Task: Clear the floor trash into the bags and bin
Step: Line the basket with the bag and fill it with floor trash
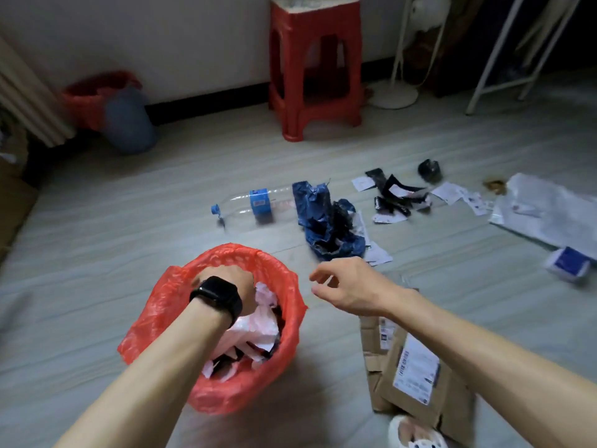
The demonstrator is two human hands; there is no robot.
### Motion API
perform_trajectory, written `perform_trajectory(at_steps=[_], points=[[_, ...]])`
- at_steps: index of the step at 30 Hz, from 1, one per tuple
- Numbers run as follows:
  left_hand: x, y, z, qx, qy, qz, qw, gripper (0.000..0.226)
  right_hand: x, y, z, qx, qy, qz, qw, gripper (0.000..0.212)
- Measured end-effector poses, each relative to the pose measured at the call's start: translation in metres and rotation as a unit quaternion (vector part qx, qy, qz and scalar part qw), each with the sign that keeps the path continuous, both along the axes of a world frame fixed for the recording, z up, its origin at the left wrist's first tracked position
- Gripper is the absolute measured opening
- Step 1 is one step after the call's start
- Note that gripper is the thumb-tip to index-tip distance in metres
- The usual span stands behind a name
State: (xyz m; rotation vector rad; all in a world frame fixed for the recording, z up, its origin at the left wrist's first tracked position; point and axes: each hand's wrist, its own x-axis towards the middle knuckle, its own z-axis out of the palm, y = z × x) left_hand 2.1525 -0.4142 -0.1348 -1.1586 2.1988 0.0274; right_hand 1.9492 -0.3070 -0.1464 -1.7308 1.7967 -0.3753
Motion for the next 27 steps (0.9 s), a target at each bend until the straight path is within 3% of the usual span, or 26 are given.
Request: perform_trajectory(at_steps=[4,8,12,16,18,20,27], points=[[-0.092,0.023,-0.006,-0.031,0.132,-0.093,0.986,0.031,-0.086,0.068,-0.019,0.037,0.006,-0.143,0.989,0.029],[-0.183,0.079,-0.038,0.082,0.203,-0.159,0.963,0.030,-0.159,0.154,-0.064,0.200,0.083,-0.242,0.946,0.038],[-0.252,0.135,-0.097,0.181,0.180,-0.206,0.945,0.039,-0.194,0.237,-0.121,0.396,0.130,-0.241,0.877,0.058],[-0.279,0.186,-0.152,0.197,0.123,-0.253,0.939,0.072,-0.178,0.289,-0.176,0.522,0.076,-0.213,0.823,0.072],[-0.281,0.206,-0.177,0.180,0.070,-0.313,0.930,0.088,-0.163,0.300,-0.198,0.550,0.054,-0.229,0.802,0.081],[-0.275,0.222,-0.198,0.168,0.037,-0.359,0.917,0.086,-0.151,0.301,-0.213,0.550,0.066,-0.239,0.798,0.082],[-0.253,0.221,-0.236,0.149,0.031,-0.316,0.937,0.066,-0.153,0.266,-0.231,0.484,0.090,-0.270,0.828,0.062]])
